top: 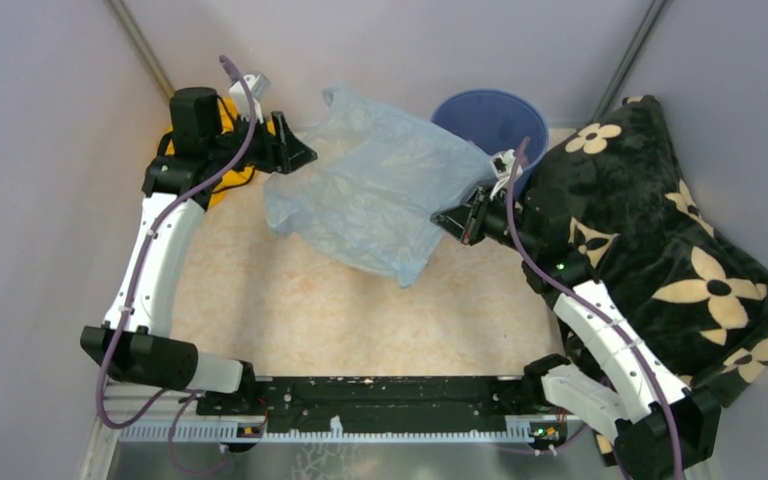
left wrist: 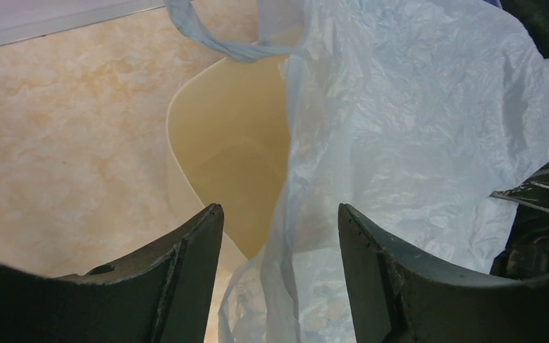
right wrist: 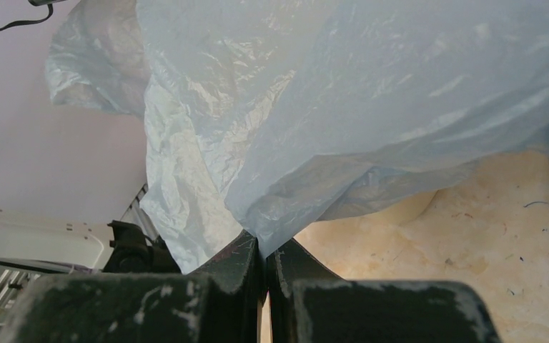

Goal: Put the trash bags into the trash bin

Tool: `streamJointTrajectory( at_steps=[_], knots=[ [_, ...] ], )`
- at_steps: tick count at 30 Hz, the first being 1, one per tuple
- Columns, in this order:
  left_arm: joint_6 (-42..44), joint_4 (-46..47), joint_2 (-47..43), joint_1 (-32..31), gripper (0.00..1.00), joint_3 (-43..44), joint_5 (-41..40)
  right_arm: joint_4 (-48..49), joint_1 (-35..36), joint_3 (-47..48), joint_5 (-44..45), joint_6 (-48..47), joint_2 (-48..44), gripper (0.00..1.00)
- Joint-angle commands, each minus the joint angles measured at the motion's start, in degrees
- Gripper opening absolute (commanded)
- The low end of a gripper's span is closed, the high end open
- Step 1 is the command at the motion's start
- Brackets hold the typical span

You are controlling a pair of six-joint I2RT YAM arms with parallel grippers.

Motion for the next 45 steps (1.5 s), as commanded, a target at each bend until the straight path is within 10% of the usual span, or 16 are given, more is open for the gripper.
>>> streamJointTrajectory(
  at_steps=[1, 11, 20, 25, 38, 41, 45],
  knots=[
    [1.43, -1.28, 0.1, 0.14, 0.66, 2.25, -3.0, 3.5, -0.43, 0.17, -1.39, -0.27, 0.18, 0.0],
    [-2.78, 6.12, -1.75, 0.14, 0.63, -0.73, 13.0, 4.02, -0.36, -0.44, -1.97, -0.3, 0.27, 0.0],
    [-9.19, 15.87, -1.08, 0.14, 0.22, -5.41, 26.69, 5.07, -0.36, -0.62, -2.36, 0.21, 0.75, 0.0],
    [-8.12, 14.34, -0.78, 0.14, 0.16, -6.08, 23.85, 5.38, -0.42, -0.45, -2.59, 0.51, 0.89, 0.0],
    [-5.53, 11.13, -0.49, 0.14, 0.53, -5.19, 19.83, 5.59, -0.39, -0.71, -3.09, 0.88, 1.02, 0.0],
    [-5.73, 11.51, 0.02, 0.14, 0.4, -5.59, 20.54, 5.85, -0.36, -0.71, -3.32, 1.08, 1.17, 0.0],
    [-7.5, 12.91, 0.78, 0.14, 0.0, -5.47, 23.14, 6.23, -0.36, -0.71, -3.75, 1.37, 1.33, 0.0]
  ],
)
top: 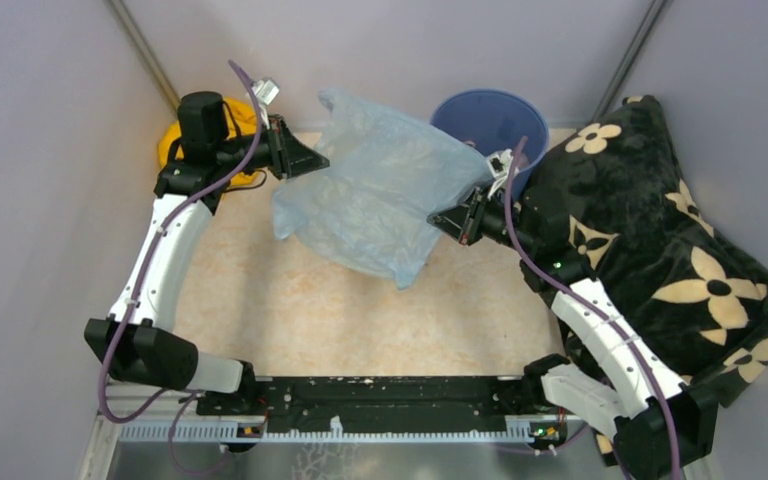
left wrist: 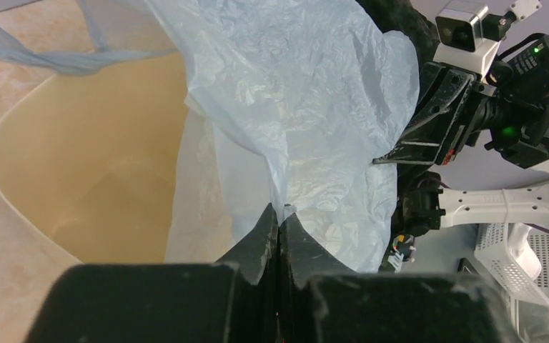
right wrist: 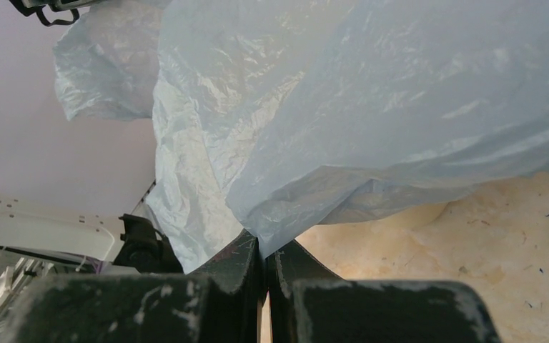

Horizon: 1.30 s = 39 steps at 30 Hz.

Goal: Put the trash bags into the trash bin

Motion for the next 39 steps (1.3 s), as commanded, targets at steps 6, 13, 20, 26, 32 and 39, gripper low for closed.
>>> streamJointTrajectory(
  at_steps=[6, 13, 20, 26, 32, 39],
  knots=[
    [-7.98, 9.89, -0.65, 0.14, 0.0, 1.01, 7.95, 2.26, -0.36, 0.53, -1.17, -0.07, 0.6, 0.0],
    [-20.33, 22.57, -2.2, 0.14, 0.0, 2.78, 14.34, 1.55, -0.37, 1.03, -1.23, -0.01, 0.24, 0.08],
    [-22.61, 22.63, -1.31, 0.33, 0.0, 11.22, 14.22, -9.39, -0.36, 4.93, 6.17, -4.53, -4.53, 0.64],
    [-24.7, 21.84, 2.19, 1.05, 0.0, 20.59, 14.0, -16.76, -0.41, 8.16, 10.56, -6.68, -9.3, 0.75],
    [-29.4, 26.08, 4.27, 1.5, 0.0, 25.92, 13.89, -24.0, -0.36, 7.35, 23.12, -6.51, -10.3, 0.18],
    [-32.57, 29.21, 4.84, 2.36, 0.0, 29.04, 12.8, -16.81, -0.37, -1.8, 30.4, 0.67, -5.01, 0.0]
  ],
)
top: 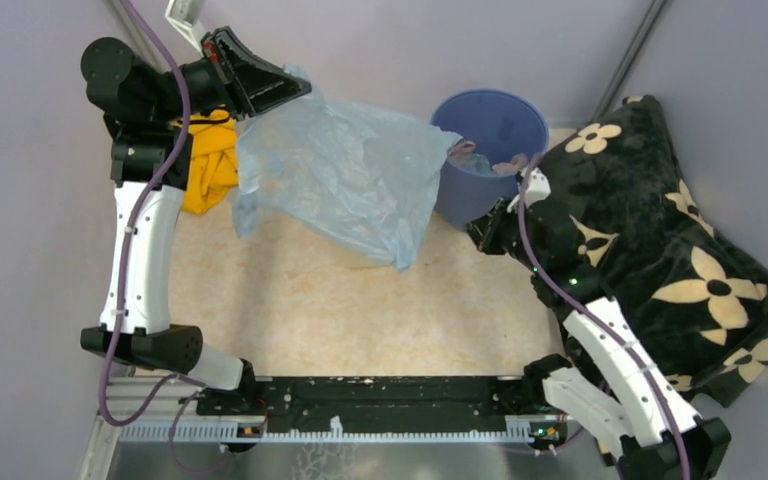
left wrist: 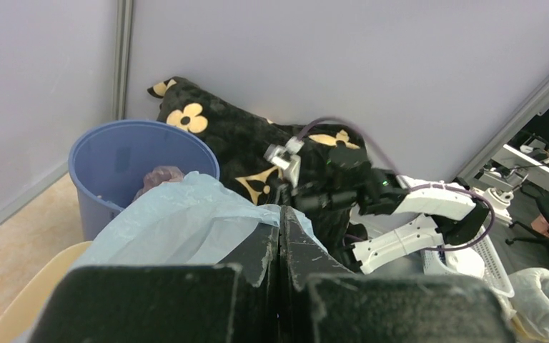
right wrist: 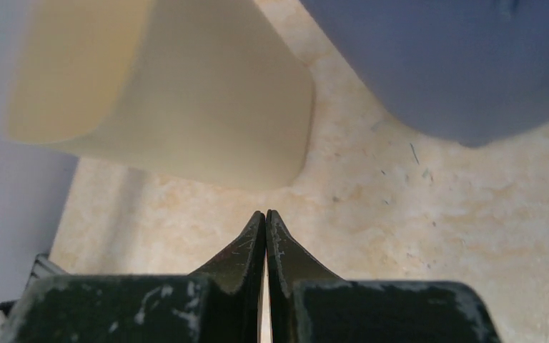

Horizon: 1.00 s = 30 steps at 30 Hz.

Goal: Put the trash bags into the trash bin

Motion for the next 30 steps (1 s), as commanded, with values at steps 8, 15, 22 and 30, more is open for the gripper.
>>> streamJointTrajectory(
  at_steps=[8, 15, 22, 30],
  knots=[
    [-5.19, 5.99, -0.08, 1.96, 0.0, 4.78, -0.19, 20.56, -0.37, -18.13, 20.44, 16.24, 6.66, 0.0],
    [-5.54, 6.62, -1.21, 1.97, 0.0, 4.21, 0.13, 37.5, -0.96, -17.38, 23.66, 18.8, 19.64, 0.0],
    [-5.32, 6.97, -2.9, 1.97, 0.0, 2.26, 0.13, 48.26, -9.2, -10.19, 18.06, 22.66, 39.07, 0.0],
    [-5.4, 7.36, -3.77, 1.97, 0.0, 1.04, 0.32, 54.28, -14.51, 5.69, 10.06, 24.76, 60.0, 0.0]
  ],
)
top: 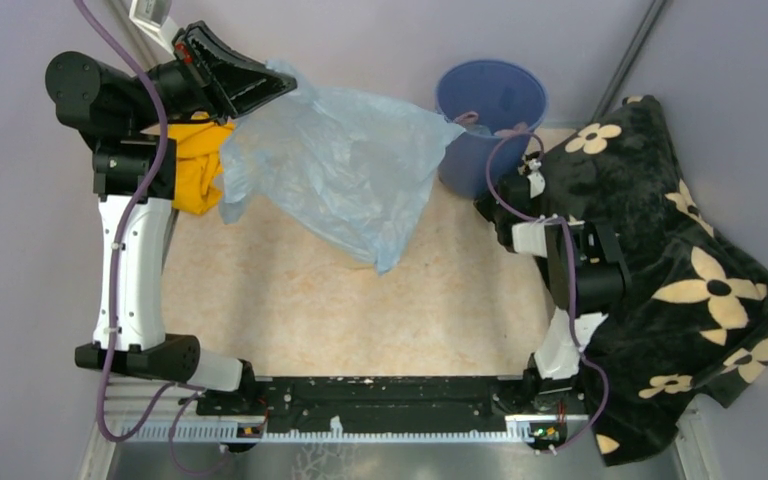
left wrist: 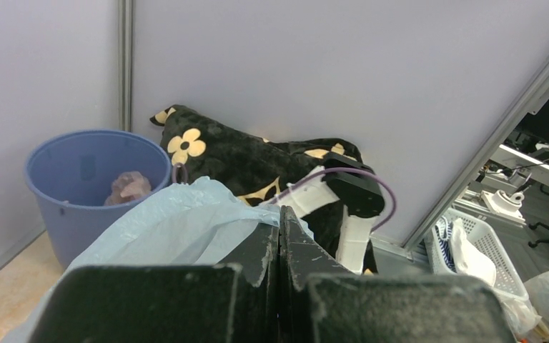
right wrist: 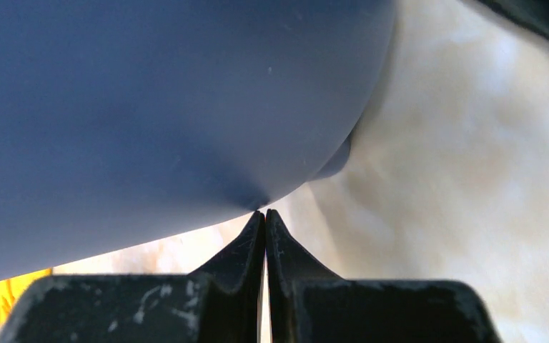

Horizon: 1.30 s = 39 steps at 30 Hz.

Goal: Put the trash bags into the trash bin

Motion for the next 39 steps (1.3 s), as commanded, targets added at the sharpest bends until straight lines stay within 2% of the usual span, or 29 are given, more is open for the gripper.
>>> streamJointTrajectory(
  at_steps=[1, 10, 14, 18, 21, 24, 27, 30, 33, 35, 39],
  knots=[
    [-0.53, 2.03, -1.54, 0.35, 0.0, -1.29, 0.56, 10.13, -2.16, 10.19, -7.02, 2.14, 7.42, 0.0],
    [-1.07, 3.2, -2.91, 0.35, 0.0, -4.64, 0.84, 11.98, -5.08, 28.09, -15.86, 2.72, 21.25, 0.0],
    [-1.21, 3.0, -3.37, 0.35, 0.0, -5.5, 1.08, 9.9, -6.53, 37.61, -20.95, 2.03, 26.02, 0.0],
    [-1.8, 3.71, -5.0, 0.35, 0.0, -7.77, 1.63, 7.97, -8.4, 40.59, -25.55, 2.02, 26.5, 0.0],
    [-2.45, 4.85, -7.63, 0.35, 0.0, -11.11, 2.16, 5.97, -10.17, 36.31, -28.14, 0.72, 20.91, 0.01],
    [-2.62, 4.57, -10.62, 0.35, 0.0, -15.07, 2.86, -0.86, -10.33, 30.53, -29.74, -3.56, 10.51, 0.06],
    [-2.96, 4.14, -14.05, 0.35, 0.0, -18.65, 4.01, -11.46, -10.27, 24.49, -28.94, -9.58, -1.33, 0.13],
    [-1.47, 0.71, -17.34, 0.35, 0.0, -20.54, 5.85, -23.3, -9.46, 19.05, -24.85, -14.95, -14.0, 0.24],
    [0.63, -3.67, -21.3, 0.35, 0.0, -22.78, 5.92, -34.81, -8.95, 18.41, -20.43, -19.44, -24.41, 0.36],
    [0.73, -3.84, -23.58, 0.35, 0.0, -25.6, 5.91, -40.3, -8.95, 19.24, -19.73, -21.62, -30.19, 0.38],
    [1.47, -4.09, -26.46, 0.35, 0.0, -31.05, 6.06, -49.6, -7.53, 22.61, -21.99, -24.8, -36.02, 0.44]
  ],
)
